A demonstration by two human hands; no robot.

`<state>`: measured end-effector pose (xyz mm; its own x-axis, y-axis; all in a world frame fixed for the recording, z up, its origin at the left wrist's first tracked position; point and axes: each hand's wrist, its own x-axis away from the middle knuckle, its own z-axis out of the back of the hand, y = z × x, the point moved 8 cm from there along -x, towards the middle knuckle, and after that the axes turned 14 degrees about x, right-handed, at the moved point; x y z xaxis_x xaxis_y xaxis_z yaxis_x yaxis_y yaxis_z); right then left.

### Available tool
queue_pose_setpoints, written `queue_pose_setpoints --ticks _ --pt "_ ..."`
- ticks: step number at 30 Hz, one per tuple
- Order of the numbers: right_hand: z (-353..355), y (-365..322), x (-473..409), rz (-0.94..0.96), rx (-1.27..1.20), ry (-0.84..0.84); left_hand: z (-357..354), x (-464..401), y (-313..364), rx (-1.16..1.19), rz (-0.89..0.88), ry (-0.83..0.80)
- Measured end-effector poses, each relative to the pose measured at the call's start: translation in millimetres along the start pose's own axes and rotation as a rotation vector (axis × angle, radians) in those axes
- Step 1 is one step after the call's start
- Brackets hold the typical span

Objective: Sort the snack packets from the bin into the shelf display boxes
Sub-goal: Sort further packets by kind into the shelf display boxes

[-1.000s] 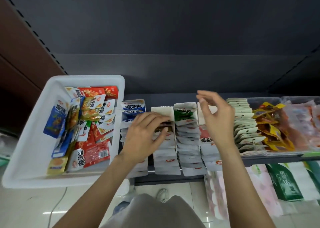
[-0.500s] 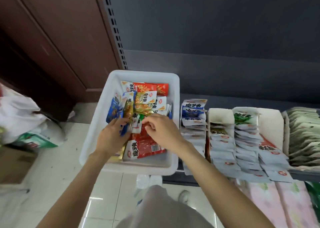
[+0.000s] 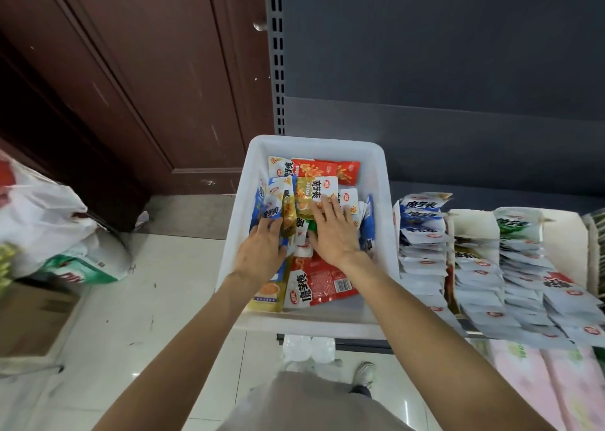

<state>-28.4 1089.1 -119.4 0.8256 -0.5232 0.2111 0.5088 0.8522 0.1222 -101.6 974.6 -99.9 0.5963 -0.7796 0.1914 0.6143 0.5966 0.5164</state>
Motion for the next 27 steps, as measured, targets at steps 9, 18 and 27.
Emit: queue_pose_setpoints --ticks 9,18,27 --pt "34.5 14.0 10.0 -0.16 -0.566 0.143 6.4 -2.0 18.3 -0.071 -0.071 0.129" --pt "21.4 18.1 22.4 -0.39 -1.007 0.072 1.8 13.7 13.5 0.524 -0.139 0.18" --pt "106.2 93.5 104.2 -0.269 -1.584 0.361 44.8 36.8 85.3 1.237 -0.053 -0.084"
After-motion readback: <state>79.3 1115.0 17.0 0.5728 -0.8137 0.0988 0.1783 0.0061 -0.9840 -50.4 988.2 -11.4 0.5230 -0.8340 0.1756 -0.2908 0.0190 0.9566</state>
